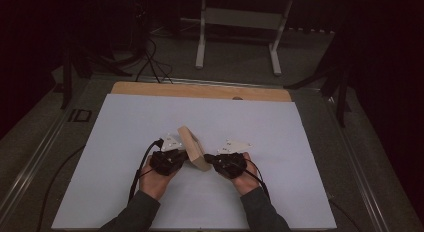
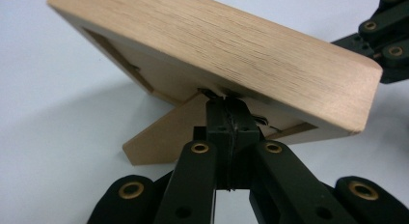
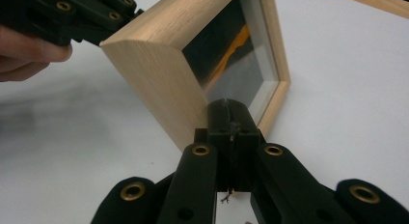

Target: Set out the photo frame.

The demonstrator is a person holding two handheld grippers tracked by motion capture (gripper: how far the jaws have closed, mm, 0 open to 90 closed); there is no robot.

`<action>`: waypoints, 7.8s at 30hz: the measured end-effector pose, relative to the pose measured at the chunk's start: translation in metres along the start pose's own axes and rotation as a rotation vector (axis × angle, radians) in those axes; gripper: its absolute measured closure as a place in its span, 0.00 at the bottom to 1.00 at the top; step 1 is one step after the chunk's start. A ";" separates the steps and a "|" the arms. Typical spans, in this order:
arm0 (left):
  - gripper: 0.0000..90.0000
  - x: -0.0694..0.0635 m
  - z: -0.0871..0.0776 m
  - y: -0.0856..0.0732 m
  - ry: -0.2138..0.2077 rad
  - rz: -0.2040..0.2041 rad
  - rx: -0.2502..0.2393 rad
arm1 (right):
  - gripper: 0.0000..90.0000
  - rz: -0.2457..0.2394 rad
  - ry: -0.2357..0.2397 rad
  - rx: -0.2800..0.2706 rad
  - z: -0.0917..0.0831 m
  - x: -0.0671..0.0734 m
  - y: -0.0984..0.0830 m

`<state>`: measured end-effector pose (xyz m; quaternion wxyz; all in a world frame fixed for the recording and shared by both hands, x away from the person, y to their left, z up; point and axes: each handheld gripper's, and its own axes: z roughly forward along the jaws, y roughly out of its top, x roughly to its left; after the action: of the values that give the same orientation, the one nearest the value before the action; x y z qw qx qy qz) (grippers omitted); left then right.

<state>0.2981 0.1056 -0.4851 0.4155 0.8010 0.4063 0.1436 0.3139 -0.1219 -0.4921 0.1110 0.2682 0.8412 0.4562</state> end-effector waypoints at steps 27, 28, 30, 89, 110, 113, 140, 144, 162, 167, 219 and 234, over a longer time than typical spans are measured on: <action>0.99 0.010 0.003 -0.003 0.003 -0.035 -0.005 | 1.00 -0.034 0.027 0.004 0.008 0.014 0.001; 0.99 0.011 0.004 -0.003 0.008 -0.037 -0.006 | 1.00 -0.036 0.027 0.005 0.008 0.014 0.001; 0.93 0.012 0.004 -0.004 0.017 -0.040 -0.007 | 0.99 -0.038 0.030 0.005 0.009 0.014 0.001; 0.31 -0.004 -0.030 0.019 0.003 -0.111 -0.111 | 0.64 0.042 -0.067 -0.037 -0.010 -0.009 0.002; 0.37 -0.012 -0.005 0.014 0.009 -0.118 -0.033 | 0.64 0.040 -0.066 -0.039 -0.012 -0.011 0.003; 0.41 -0.011 -0.004 0.014 0.010 -0.128 -0.029 | 0.64 0.040 -0.066 -0.039 -0.012 -0.011 0.003; 0.63 -0.009 -0.007 0.013 0.011 -0.135 -0.042 | 0.64 0.047 -0.073 -0.053 -0.016 -0.014 0.003; 0.64 -0.010 -0.007 0.013 0.014 -0.128 -0.047 | 0.64 0.052 -0.079 -0.064 -0.018 -0.015 0.003; 0.67 -0.022 -0.007 0.015 0.022 -0.027 -0.026 | 0.64 0.070 -0.116 -0.117 -0.031 -0.021 0.007; 0.67 -0.023 -0.007 0.015 0.024 -0.018 -0.023 | 0.75 0.061 -0.150 -0.136 -0.033 -0.020 0.010; 0.67 -0.036 -0.004 0.014 0.051 0.067 -0.025 | 1.00 0.006 -0.239 -0.054 0.021 -0.041 0.072; 0.66 -0.028 -0.006 0.015 0.094 0.065 -0.022 | 1.00 0.009 -0.249 -0.046 0.014 -0.043 0.069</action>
<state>0.2851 0.0825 -0.4670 0.3999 0.8017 0.3975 0.1986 0.3801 -0.1052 -0.4452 0.2187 0.3239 0.8091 0.4388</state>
